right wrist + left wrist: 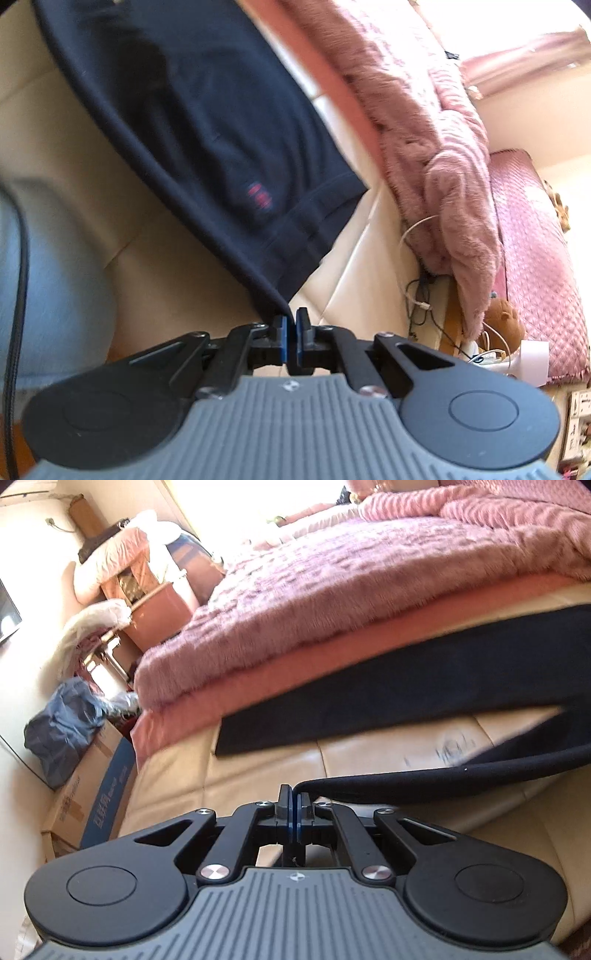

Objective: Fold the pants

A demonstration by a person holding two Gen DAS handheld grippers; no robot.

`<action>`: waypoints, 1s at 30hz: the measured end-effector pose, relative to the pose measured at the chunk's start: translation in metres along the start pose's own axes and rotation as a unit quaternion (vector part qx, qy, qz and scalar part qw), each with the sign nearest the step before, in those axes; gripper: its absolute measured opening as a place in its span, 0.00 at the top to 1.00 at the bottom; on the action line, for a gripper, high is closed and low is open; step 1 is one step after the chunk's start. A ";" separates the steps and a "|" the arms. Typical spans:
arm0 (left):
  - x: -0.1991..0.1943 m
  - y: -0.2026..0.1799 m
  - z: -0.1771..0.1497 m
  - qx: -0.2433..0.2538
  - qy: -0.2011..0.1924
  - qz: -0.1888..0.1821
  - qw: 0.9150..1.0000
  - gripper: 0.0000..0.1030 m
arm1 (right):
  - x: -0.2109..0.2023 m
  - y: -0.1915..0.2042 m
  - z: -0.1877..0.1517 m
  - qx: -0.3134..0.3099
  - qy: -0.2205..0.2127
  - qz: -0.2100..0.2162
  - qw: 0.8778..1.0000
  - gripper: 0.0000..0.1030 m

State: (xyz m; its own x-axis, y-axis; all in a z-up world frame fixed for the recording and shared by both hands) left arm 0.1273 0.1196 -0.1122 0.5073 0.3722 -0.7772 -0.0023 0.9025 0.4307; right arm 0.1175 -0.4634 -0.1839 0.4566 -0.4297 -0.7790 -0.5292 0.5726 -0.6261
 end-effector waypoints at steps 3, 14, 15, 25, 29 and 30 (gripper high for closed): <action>0.007 0.005 0.028 0.001 -0.009 0.013 1.000 0.99 | 0.003 -0.021 0.018 0.031 -0.004 0.005 0.999 1.00; 0.063 0.009 0.131 0.037 0.013 0.058 0.998 0.99 | 0.038 -0.095 0.110 0.101 -0.029 0.033 0.994 1.00; 0.074 0.008 0.139 0.044 0.023 0.061 0.997 0.99 | 0.045 -0.102 0.121 0.106 -0.030 0.039 0.993 1.00; 0.172 -0.030 0.183 0.124 0.066 0.121 0.983 0.99 | 0.135 -0.115 0.189 0.132 0.019 0.117 0.984 1.00; 0.200 -0.041 0.196 0.126 0.079 0.113 0.982 0.99 | 0.157 -0.109 0.200 0.135 0.031 0.130 0.982 1.00; 0.205 -0.044 0.197 0.129 0.078 0.113 0.982 0.99 | 0.162 -0.109 0.203 0.136 0.032 0.134 0.981 1.00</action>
State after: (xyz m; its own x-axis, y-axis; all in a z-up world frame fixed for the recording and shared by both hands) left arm 0.4007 0.1136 -0.2001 0.3814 0.6029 -0.7008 0.1284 0.7162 0.6860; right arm 0.3940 -0.4535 -0.2347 0.2770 -0.2762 -0.9203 -0.4104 0.8320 -0.3732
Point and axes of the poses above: each gripper's, at about its wrist camera, not at the fingertips, and x roughly the way its jaws point, y to its left, z to its top, the point moved 10 cm from there along x, roughly the way its jaws point, and after that the axes turned 14 degrees about y, right-handed, at the moved point
